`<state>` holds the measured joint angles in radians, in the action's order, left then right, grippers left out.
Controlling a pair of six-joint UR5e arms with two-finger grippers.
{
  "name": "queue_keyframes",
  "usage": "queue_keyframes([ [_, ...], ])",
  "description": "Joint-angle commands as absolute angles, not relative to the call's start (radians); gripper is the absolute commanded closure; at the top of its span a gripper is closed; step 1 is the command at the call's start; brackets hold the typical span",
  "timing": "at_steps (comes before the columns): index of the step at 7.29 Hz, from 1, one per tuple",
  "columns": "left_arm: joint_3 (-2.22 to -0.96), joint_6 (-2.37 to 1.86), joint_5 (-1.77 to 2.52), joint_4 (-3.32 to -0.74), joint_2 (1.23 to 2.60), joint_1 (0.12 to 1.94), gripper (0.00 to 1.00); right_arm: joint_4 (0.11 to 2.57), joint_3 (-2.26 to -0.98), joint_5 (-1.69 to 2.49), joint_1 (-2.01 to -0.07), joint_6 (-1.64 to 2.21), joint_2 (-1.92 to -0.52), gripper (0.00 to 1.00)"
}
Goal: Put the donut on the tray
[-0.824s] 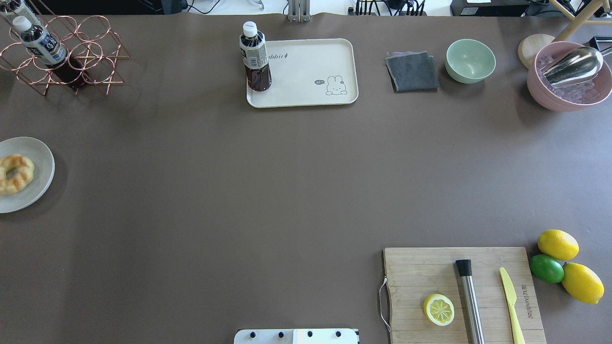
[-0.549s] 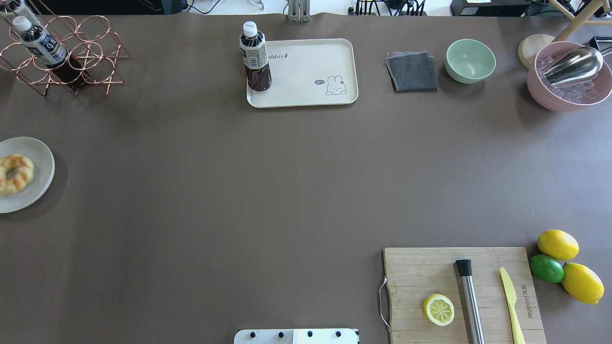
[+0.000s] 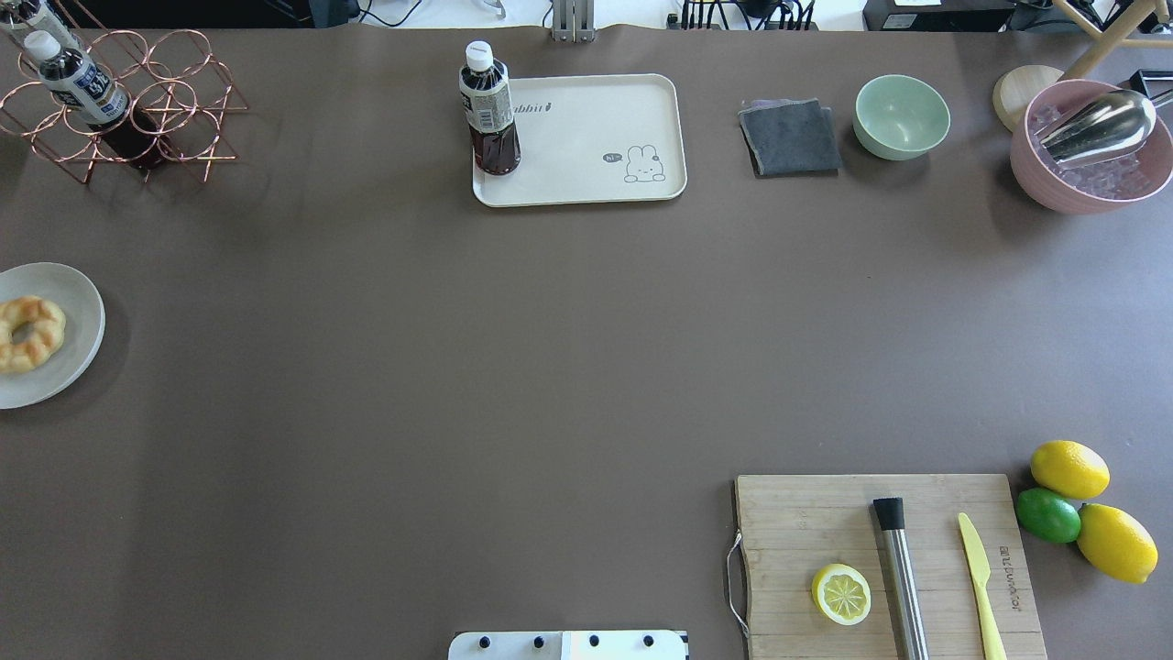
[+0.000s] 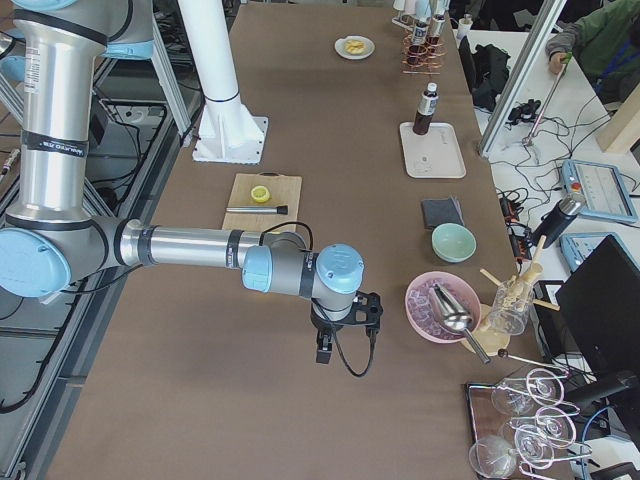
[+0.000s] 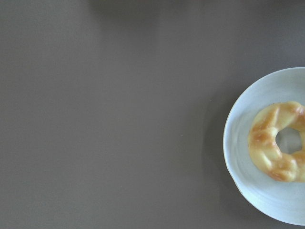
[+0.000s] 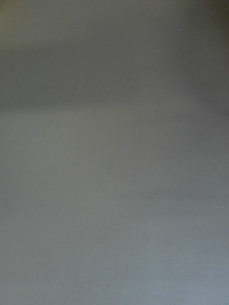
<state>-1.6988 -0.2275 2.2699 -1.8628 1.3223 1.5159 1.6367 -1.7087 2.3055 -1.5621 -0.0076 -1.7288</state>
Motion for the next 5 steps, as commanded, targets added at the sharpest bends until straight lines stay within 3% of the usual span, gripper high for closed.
queue_keyframes([
  [1,-1.689,-0.229,2.272,-1.981,1.324,1.514,0.02,1.638,-1.706,2.304,-1.563,-0.006,-1.73,0.0],
  [5,-1.596,-0.227,2.423,-2.14,1.347,1.516,0.02,1.64,-1.698,2.306,-1.563,0.0,-1.735,0.0],
])
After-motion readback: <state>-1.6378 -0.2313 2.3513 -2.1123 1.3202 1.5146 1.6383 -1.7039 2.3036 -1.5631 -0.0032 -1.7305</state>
